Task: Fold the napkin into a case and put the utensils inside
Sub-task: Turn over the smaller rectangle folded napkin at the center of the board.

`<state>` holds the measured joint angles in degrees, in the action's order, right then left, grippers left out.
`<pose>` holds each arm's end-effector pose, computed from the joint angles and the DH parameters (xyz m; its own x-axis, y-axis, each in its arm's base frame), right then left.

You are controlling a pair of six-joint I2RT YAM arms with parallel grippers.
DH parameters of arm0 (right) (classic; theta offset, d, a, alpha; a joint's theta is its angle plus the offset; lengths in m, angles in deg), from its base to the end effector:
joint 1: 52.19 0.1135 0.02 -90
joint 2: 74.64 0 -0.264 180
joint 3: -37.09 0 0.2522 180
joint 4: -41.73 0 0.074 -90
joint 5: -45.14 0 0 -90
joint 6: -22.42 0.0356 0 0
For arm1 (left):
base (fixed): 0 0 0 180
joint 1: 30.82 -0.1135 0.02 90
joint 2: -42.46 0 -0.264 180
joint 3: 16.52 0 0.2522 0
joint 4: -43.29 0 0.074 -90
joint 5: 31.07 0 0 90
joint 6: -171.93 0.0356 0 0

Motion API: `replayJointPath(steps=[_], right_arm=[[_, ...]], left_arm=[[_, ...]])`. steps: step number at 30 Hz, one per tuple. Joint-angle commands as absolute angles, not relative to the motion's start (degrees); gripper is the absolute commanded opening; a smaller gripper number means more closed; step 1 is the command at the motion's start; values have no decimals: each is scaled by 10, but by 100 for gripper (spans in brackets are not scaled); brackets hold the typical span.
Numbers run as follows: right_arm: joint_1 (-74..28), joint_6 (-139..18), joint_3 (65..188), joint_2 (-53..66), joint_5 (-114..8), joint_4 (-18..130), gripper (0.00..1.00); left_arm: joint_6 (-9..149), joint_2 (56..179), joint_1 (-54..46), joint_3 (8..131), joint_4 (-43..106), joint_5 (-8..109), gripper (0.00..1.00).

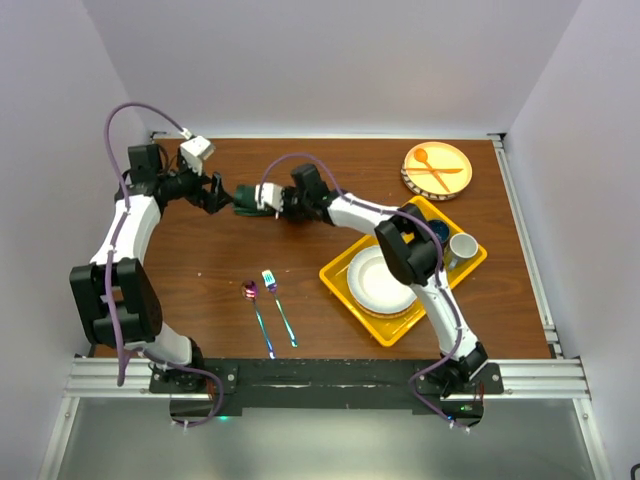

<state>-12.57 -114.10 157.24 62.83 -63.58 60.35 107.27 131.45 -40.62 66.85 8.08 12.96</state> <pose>0.4106 0.3548 0.1537 0.2724 -0.6667 -0.6938 -0.8814 0.1164 -0.4579 0.3404 0.0328 0.2882 -0.4035 0.2322 -0.8850 0.6533 0.7503 -0.1010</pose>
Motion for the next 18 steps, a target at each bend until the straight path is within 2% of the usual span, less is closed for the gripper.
replayJointPath(steps=[1,5,10,11,12,15,16,18], right_arm=[[-87,-1242,1505,585,-573,506,0],[-63,-1264,1418,545,-562,480,0],[-42,-1274,1368,527,-548,467,1],[-40,-1273,1357,524,-547,465,7],[-38,-1271,1352,517,-548,467,18],[-31,-1255,1341,502,-551,477,31],[-30,-1246,1343,497,-551,481,41],[-29,-1213,1353,490,-550,499,46]], left_arm=[[962,1296,-429,652,108,194,100],[937,1292,-438,642,88,238,100],[873,1266,-446,594,142,238,100],[863,1264,-446,591,153,239,100],[843,1260,-447,587,158,238,100],[832,1267,-446,601,142,239,100],[839,1269,-448,606,134,235,100],[849,1273,-452,609,122,206,100]])
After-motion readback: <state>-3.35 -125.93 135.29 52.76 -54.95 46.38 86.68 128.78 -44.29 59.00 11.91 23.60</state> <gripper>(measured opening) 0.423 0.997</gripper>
